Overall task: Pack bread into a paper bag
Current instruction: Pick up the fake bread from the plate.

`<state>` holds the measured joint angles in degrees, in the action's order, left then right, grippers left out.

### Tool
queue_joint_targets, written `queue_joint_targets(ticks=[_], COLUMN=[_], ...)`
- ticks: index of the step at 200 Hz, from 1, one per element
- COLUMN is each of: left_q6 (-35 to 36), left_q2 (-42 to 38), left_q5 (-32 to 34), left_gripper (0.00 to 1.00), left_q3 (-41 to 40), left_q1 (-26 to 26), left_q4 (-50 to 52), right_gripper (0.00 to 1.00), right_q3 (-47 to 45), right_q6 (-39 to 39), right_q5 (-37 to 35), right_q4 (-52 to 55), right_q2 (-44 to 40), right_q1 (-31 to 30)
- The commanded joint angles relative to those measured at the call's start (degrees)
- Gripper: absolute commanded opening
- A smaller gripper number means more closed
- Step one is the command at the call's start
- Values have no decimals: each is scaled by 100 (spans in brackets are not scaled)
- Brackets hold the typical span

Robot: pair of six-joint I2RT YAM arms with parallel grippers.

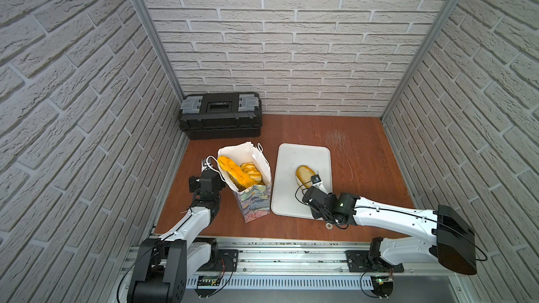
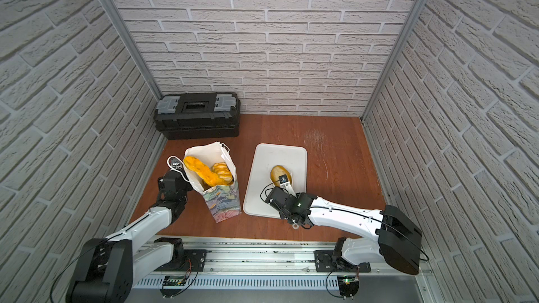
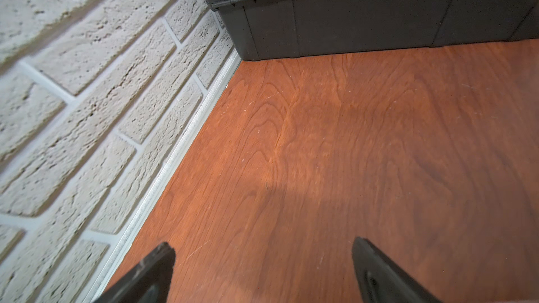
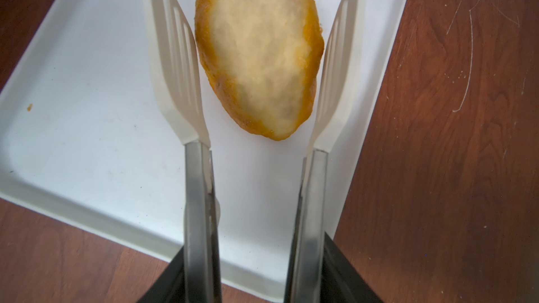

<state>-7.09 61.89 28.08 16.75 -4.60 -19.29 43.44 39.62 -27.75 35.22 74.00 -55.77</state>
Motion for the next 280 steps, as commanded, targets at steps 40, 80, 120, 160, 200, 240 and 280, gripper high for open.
queue_joint_targets(ticks=[40,80,120,160,200,240,280], left_q6=[70,76,87,76,61,61,41], left_q2=[40,25,13,15,33,42,192], left_q5=[74,92,102,91,93,93,215], left_gripper=[98,98,98,98,98,98,98], left_q3=[162,157,153,154,162,170,274], left_q1=[-32,-32,-28,-32,-32,-32,-31], left_q4=[-214,-204,-212,-210,-207,-200,-84], right_gripper=[59,60,44,22,17,16,15], right_q3=[8,83,135,218,792,1692,3000], right_q6=[-329,-446,-427,-476,-762,-1245,-1742], right_q5=[161,331,344,223,91,-80,-45], right_q4=[-399,-586,-508,-271,287,753,1217], right_q2=[149,481,497,180,-224,-457,-396], right_q1=[267,344,369,376,374,374,374])
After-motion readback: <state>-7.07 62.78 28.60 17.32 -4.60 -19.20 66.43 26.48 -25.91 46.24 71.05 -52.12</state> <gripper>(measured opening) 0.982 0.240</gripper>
